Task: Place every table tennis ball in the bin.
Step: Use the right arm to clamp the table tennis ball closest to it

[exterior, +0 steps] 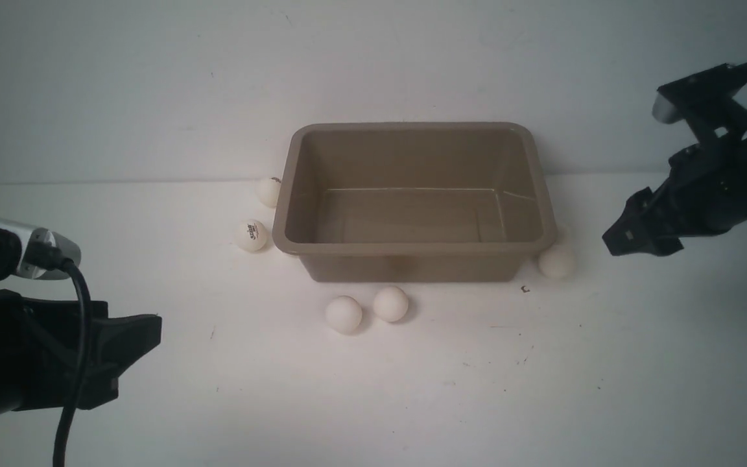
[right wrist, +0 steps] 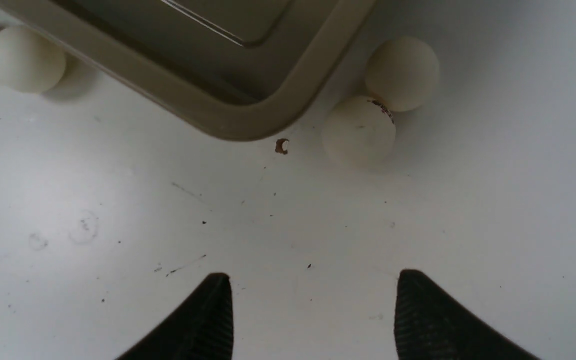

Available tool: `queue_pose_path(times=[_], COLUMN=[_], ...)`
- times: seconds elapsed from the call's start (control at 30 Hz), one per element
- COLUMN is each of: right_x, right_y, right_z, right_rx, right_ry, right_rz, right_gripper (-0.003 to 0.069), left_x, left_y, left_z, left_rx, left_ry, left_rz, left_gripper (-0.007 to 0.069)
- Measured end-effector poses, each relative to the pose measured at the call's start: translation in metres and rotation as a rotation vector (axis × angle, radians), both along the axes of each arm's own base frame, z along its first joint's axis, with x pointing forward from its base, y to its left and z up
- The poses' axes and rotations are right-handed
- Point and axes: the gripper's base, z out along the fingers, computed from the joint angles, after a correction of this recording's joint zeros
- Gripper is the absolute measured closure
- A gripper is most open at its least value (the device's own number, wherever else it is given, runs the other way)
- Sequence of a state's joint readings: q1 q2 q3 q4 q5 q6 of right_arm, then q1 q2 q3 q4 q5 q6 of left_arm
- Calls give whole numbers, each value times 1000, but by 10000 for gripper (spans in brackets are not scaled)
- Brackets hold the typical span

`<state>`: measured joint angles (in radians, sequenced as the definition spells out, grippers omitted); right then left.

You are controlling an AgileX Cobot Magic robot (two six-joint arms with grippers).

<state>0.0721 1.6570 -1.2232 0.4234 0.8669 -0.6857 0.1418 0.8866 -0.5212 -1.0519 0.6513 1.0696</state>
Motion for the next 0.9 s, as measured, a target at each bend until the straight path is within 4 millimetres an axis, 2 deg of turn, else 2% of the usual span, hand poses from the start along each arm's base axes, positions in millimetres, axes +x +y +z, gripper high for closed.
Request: queue_pose_path(times=[0.23, 0.47, 0.7, 0.9], right_x=[30, 48, 55, 61], right_y=[1, 3, 11, 14], right_z=[-46, -62, -71, -90], right_rx=[-19, -5, 7, 20], right_ry=[60, 44, 19, 31], right_rz=[-13, -35, -36, -47], right_gripper=[260, 232, 210, 209], left_x=[1, 1, 0, 0], left_y=[0, -1, -2, -3], left_z=[0, 1, 1, 2], left_rx=[15, 2, 0, 6], left_ry=[-13, -18, -18, -28], left_rz=[-13, -22, -38, -45], left_gripper=[206, 206, 206, 206])
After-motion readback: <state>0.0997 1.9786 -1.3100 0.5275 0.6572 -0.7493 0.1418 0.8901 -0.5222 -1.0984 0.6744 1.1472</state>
